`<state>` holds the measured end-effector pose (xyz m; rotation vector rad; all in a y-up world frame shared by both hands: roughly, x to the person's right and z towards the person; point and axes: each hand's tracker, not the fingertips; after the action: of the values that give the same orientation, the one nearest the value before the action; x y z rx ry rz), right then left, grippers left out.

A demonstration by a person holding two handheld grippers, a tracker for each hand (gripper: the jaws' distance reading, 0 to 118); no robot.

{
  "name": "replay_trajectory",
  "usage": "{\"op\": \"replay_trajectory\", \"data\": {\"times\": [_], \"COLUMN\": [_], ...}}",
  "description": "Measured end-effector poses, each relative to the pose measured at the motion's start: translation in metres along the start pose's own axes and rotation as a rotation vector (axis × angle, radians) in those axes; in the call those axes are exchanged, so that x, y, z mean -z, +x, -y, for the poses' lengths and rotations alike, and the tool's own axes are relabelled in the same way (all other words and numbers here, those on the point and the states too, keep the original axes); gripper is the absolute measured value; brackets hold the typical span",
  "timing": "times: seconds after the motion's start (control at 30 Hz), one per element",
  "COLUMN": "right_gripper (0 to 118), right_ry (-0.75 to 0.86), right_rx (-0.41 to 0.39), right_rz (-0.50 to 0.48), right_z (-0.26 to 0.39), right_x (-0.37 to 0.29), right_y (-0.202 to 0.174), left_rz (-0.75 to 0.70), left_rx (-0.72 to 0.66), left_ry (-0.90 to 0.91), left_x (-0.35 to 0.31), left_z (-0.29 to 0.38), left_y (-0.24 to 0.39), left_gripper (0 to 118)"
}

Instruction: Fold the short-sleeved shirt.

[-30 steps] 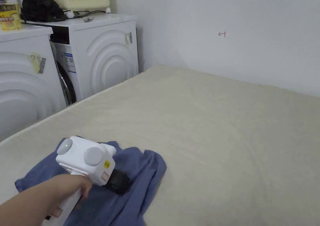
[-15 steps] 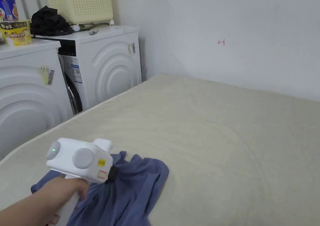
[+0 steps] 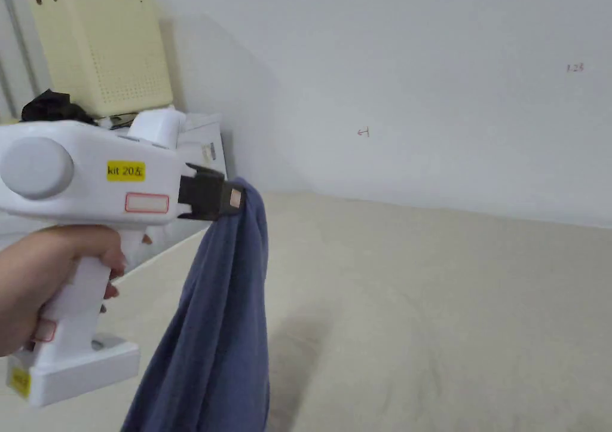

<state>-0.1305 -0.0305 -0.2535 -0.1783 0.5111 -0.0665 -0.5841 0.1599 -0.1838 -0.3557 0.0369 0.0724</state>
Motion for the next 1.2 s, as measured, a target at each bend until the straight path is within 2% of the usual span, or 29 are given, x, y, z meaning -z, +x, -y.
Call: {"op": "replay_trajectory", "data": {"times": [0.1, 0.23, 0.37, 0.47, 0.57, 0.73, 0.77, 0.8, 0.83, 0.87, 0.9, 0.97, 1.1, 1.2], "right_gripper": [0, 0, 0, 0, 0, 0, 0, 0, 0, 0, 0, 0, 0, 0], "right_ry": [0.053, 0.071, 0.096, 0.111, 0.078, -0.023, -0.037, -0.052, -0.07, -0.082, -0.091, -0.106, -0.107, -0.075], "right_rx": [0.016, 0.03, 0.031, 0.047, 0.072, 0.122, 0.118, 0.113, 0.109, 0.108, 0.109, 0.111, 0.11, 0.115], "right_rz": [0.072, 0.121, 0.192, 0.278, 0.327, 0.353, 0.357, 0.357, 0.352, 0.348, 0.344, 0.334, 0.328, 0.321], "right_z": [-0.011, -0.018, -0.018, -0.013, -0.002, 0.017, 0.019, 0.023, 0.026, 0.029, 0.031, 0.033, 0.028, 0.022], "right_x": [-0.022, -0.047, -0.069, -0.084, -0.09, -0.092, -0.092, -0.091, -0.089, -0.087, -0.084, -0.081, -0.076, -0.077], "right_y": [0.021, 0.052, 0.078, 0.1, 0.121, 0.144, 0.145, 0.147, 0.148, 0.148, 0.149, 0.148, 0.143, 0.141], "left_rz": [0.118, 0.379, 0.475, 0.529, 0.474, 0.418, 0.422, 0.424, 0.422, 0.421, 0.426, 0.42, 0.439, 0.458], "left_rx": [-0.001, -0.003, 0.053, 0.071, 0.069, 0.121, 0.117, 0.108, 0.114, 0.128, 0.136, 0.137, 0.048, 0.019], "left_ry": [0.06, 0.078, 0.068, -0.087, -0.224, -0.572, -0.621, -0.668, -0.699, -0.709, -0.703, -0.651, -0.587, -0.477], "left_x": [0.004, 0.04, 0.091, 0.155, 0.217, 0.302, 0.302, 0.308, 0.313, 0.315, 0.314, 0.309, 0.297, 0.249], "left_z": [-0.041, -0.066, -0.051, -0.012, 0.052, 0.159, 0.175, 0.19, 0.201, 0.208, 0.215, 0.212, 0.182, 0.144], "left_y": [0.07, 0.158, 0.245, 0.314, 0.36, 0.388, 0.389, 0.388, 0.386, 0.384, 0.383, 0.374, 0.352, 0.325], "left_gripper": [2, 2, 2, 2, 2, 5, 20, 43, 75, 113, 118, 116, 116, 116]}}
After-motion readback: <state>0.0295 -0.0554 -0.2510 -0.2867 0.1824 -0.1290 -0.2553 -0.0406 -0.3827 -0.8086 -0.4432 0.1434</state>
